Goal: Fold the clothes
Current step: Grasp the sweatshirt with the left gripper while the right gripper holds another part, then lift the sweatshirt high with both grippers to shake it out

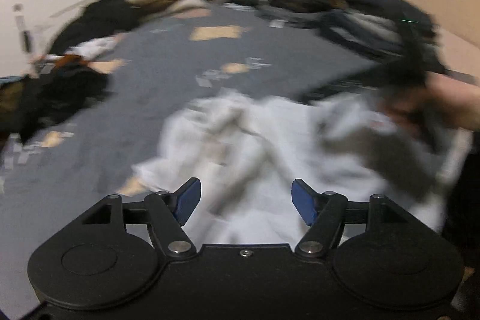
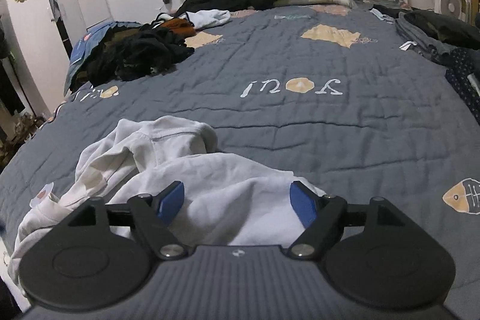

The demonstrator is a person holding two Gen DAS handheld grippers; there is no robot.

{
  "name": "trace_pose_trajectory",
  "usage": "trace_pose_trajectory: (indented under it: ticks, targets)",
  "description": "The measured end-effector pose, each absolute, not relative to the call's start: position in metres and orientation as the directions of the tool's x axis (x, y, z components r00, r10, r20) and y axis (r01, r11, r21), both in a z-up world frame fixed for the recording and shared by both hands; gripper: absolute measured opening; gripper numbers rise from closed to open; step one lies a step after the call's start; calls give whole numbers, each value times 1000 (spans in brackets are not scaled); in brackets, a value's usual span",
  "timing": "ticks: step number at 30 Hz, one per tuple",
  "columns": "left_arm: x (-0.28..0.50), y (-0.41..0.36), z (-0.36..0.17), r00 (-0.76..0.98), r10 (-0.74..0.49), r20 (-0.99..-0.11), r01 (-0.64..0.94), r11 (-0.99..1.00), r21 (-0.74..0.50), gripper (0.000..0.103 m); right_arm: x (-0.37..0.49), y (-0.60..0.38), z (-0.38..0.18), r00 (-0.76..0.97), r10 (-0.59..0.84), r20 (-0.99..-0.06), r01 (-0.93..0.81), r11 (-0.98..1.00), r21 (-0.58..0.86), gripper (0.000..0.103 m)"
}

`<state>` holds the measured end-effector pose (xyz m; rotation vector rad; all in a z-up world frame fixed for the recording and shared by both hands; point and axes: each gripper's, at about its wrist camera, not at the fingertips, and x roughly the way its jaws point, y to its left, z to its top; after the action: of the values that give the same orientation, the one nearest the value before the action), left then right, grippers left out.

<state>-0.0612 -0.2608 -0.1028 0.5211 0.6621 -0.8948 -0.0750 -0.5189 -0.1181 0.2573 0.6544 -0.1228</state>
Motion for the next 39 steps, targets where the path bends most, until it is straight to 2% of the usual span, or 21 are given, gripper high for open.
trace_pose_trajectory:
  ticks: [5,10,12,17,22,26,29,32,34,37,38,39]
  targets:
    - [-21,-277,-126,510,-431,-744,807,540,240,56,-79,-528,-115,799,-35,-600,216,948,233,77]
    - [-8,-292,-155,500,-363,-787,816,503,286,54,-80,-535,-116,804,-33,-593,226,940,255,77]
    - [-4,-289,-158,473,-360,-804,818,518,250,26,-80,-536,-116,807,-30,-590,227,938,264,77]
    - [-3,-275,-142,410,-415,-812,832,534,147,23,-78,-535,-111,823,-18,-568,203,943,265,77]
    - [-24,-275,-129,431,-428,-794,848,492,196,23,-77,-529,-96,847,-10,-532,155,961,228,77]
    - [-31,-276,-123,436,-440,-785,850,489,198,21,-55,-501,-83,842,79,-533,5,988,155,80]
    - [-34,-274,-117,437,-452,-778,849,491,192,21,-36,-475,-82,821,126,-557,-120,992,48,83]
    - [-39,-272,-112,437,-460,-773,851,490,190,21,-16,-450,-94,783,78,-617,-217,964,-154,83]
    - [-41,-271,-111,435,-464,-771,853,488,188,21,-4,-442,-105,758,45,-651,-253,940,-230,83]
    - [-38,-270,-111,435,-465,-771,851,491,184,21,10,-436,-114,729,71,-681,-303,925,-228,82]
    - [-38,-270,-110,437,-465,-770,849,495,182,21,14,-436,-115,728,77,-681,-297,931,-213,79]
    - [-38,-269,-110,439,-465,-769,847,500,181,21,17,-436,-116,729,81,-680,-288,937,-197,71]
